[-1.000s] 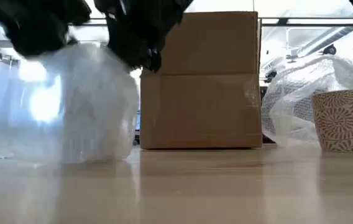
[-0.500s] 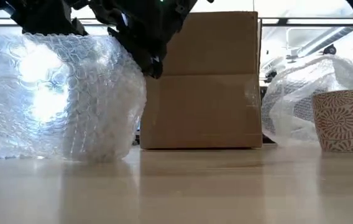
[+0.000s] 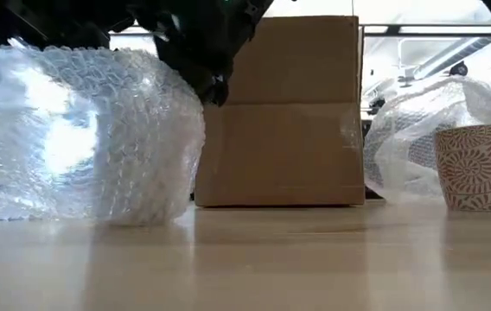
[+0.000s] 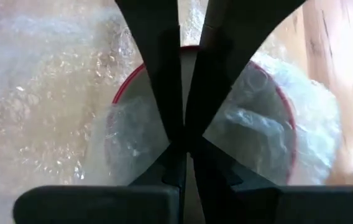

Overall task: Wrap mug
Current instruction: Wrap the gray mug with bubble wrap

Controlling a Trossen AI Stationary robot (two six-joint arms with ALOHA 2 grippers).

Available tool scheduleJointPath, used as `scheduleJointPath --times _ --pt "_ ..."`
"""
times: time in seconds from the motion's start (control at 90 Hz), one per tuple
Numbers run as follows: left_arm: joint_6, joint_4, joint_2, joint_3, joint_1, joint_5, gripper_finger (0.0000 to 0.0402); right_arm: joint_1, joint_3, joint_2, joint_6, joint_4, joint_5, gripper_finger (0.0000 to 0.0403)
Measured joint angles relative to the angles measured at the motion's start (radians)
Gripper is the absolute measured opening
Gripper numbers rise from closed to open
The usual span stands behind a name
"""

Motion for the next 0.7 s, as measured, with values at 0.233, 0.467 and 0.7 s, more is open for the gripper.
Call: scheduleJointPath --times 0.233,0.467,0.7 --pt "0.0 -0.014 0.003 -0.003 0.0 0.009 0.0 -0.004 0.01 -0.067 -0.018 -0.034 0.005 0.0014" --pt "0.0 -0.012 0.003 -0.003 0.0 0.009 0.0 0.004 0.01 -0.063 -0.06 0.026 -0.12 0.0014" --pt "0.0 -0.01 0.001 -0.004 0.0 0.008 0.0 -0.004 0.01 0.008 -0.069 0.049 -0.135 0.0014"
